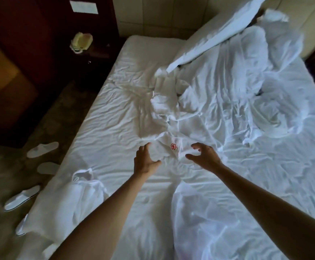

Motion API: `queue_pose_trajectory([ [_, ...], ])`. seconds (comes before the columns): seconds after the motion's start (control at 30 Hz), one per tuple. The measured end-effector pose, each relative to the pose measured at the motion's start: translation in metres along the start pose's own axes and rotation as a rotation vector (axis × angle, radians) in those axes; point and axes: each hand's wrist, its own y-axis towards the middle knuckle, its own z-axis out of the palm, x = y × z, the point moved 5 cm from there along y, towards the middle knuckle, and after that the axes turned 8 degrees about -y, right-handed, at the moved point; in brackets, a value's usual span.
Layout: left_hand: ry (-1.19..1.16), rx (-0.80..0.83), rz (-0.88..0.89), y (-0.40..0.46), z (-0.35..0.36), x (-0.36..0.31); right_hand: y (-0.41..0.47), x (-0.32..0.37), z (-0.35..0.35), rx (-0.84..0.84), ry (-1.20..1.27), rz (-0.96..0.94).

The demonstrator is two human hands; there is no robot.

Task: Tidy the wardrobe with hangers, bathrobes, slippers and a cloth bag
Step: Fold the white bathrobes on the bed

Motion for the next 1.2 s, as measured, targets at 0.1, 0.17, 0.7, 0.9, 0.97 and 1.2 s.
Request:
queue_pose_trajectory([
  [0.1, 0.122, 0.079, 0.073, 0.040, 0.035, -0.006, 0.019, -0.038, 0.014, -0.011, -0.021, 0.063],
  [0.17, 0.189, 0.125, 0.111, 0.070, 0.058, -0.002, 0.040, -0.061, 0.030, -0.036, -0.038, 0.097],
  [0.7, 0.820, 0.003, 0.572, 0.264, 0.164, 0.042, 0.188, -0.138, 0.163, -0.236, -0.183, 0.036],
  [0.9, 0.605, 0.028, 0.578, 0.247, 0.146, 0.031, 0.157, -0.150, 0.131, -0.209, 0.078, -0.023],
  [0.97, 0.552, 0.097, 0.571, 0.234, 0.138, 0.009, 0.149, -0.152, 0.102, -0.272, 0.140, -0.008],
  [1.2, 0.612, 0.129, 0.840, 0.167, 0.059, -0.168, 0.115, -0.119, -0.069, -0.489, 0.212, 0.044],
])
